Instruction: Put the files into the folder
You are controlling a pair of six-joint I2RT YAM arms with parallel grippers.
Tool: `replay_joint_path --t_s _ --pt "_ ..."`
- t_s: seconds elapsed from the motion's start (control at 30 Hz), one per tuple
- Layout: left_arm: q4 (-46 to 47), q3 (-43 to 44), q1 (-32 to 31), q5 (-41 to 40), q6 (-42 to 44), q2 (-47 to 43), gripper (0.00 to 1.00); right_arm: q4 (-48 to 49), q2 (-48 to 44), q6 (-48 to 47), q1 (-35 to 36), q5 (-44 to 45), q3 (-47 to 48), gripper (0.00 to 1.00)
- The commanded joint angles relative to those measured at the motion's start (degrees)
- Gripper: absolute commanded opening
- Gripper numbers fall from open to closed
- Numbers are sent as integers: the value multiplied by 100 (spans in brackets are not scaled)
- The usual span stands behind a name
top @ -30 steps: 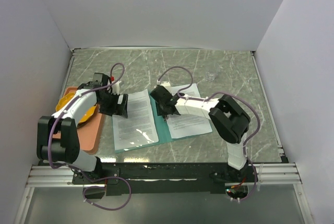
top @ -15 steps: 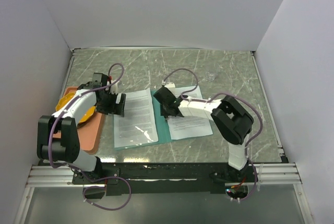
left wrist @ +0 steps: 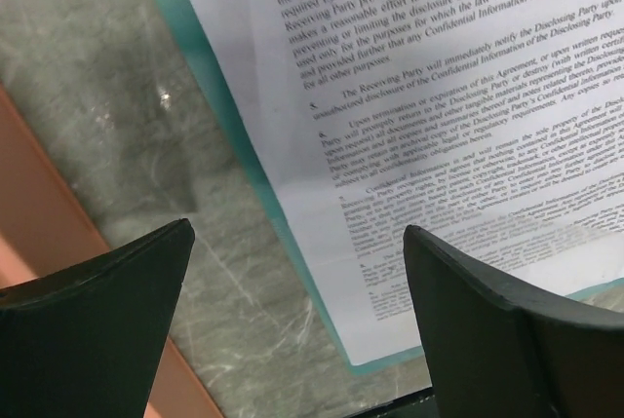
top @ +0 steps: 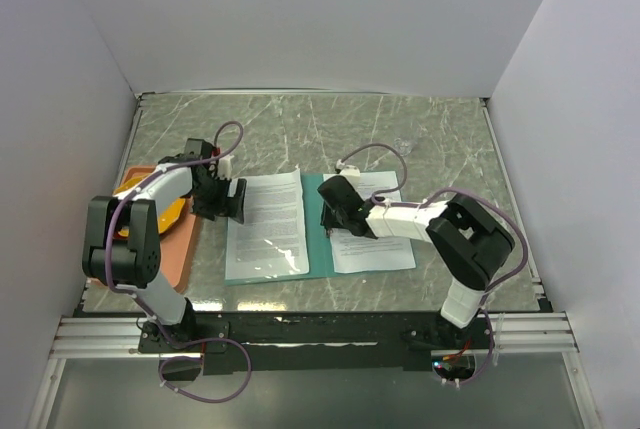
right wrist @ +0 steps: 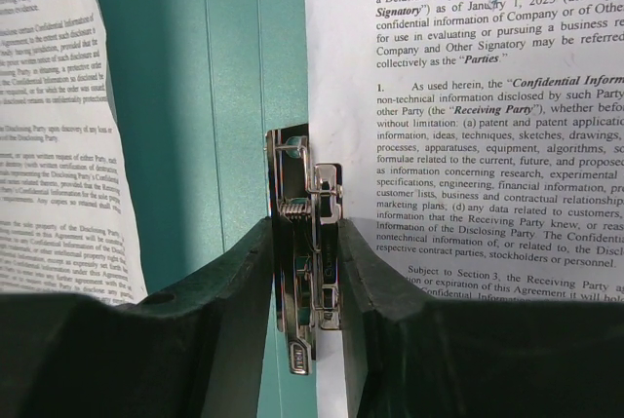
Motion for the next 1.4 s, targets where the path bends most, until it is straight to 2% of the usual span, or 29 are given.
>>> replay_joint_path --t_s 0.0,0.57,1.2,1.27,1.3,1.33,1.37 --pt "216 269 18 491 -46 72 96 -699 331 519 -201 -612 -689 16" --pt "260 357 27 228 -46 468 96 206 278 1204 -772 -1289 -1621 13" --pt "-294 955 27 1555 -169 345 96 374 384 1205 -790 -1395 -1569 10" --pt "-373 1069 27 1643 -169 214 99 268 358 1187 -773 -1333 -1499 10" --pt "-478 1121 27 1678 -178 187 95 251 349 1178 -755 -1307 -1490 10" --pt "-557 1235 27 1696 -169 161 84 250 322 1178 -746 -1281 -1463 10" --pt "-601 1288 27 1731 -178 126 79 250 314 1169 -737 -1272 -1446 10"
